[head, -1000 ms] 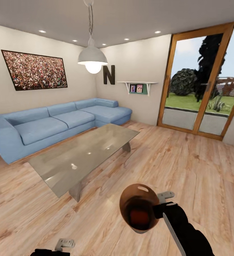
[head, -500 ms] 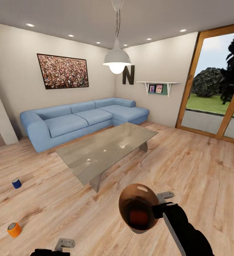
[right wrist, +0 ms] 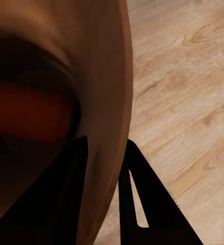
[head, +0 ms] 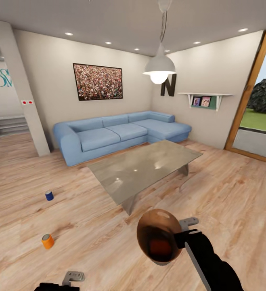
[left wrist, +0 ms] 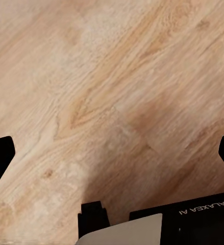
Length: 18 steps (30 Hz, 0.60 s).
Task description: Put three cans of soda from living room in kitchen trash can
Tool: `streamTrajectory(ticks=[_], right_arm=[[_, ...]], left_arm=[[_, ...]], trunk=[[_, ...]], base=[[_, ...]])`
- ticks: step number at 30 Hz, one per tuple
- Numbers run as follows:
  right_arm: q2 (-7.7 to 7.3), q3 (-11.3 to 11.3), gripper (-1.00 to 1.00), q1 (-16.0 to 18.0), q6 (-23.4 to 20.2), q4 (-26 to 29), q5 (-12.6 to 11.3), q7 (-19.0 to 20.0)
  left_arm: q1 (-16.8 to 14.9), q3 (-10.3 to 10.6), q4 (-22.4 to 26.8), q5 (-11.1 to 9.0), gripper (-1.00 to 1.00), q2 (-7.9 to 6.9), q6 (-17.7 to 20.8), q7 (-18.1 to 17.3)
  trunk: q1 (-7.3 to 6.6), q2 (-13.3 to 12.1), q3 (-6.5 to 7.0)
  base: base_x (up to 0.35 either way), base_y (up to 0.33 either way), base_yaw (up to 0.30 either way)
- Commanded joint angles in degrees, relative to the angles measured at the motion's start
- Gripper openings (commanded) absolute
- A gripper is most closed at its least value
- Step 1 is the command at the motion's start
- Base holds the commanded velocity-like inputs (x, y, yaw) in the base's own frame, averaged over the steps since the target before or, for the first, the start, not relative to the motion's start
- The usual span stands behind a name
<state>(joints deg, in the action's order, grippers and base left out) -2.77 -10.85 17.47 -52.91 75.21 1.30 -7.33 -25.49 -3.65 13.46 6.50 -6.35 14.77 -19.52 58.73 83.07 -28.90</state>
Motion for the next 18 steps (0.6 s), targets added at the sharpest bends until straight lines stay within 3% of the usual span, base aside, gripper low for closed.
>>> streamTrajectory(ticks=[1,18], right_arm=[[0.03,-0.1,-1.00,0.0,0.2,0.0,-1.7,0.1],[0.05,-0.1,-1.00,0.0,0.2,0.0,-1.7,0.2]], left_arm=[[0.0,0.0,0.0,0.0,1.00,0.01,0.0,0.0],[0.0,0.0,0.0,0.0,1.00,-0.06,0.0,-0.1]], trunk=[[0.00,0.0,0.01],[0.00,0.0,0.01]], base=[[-0.148,0.232,0.299],[-0.109,0.166,0.299]])
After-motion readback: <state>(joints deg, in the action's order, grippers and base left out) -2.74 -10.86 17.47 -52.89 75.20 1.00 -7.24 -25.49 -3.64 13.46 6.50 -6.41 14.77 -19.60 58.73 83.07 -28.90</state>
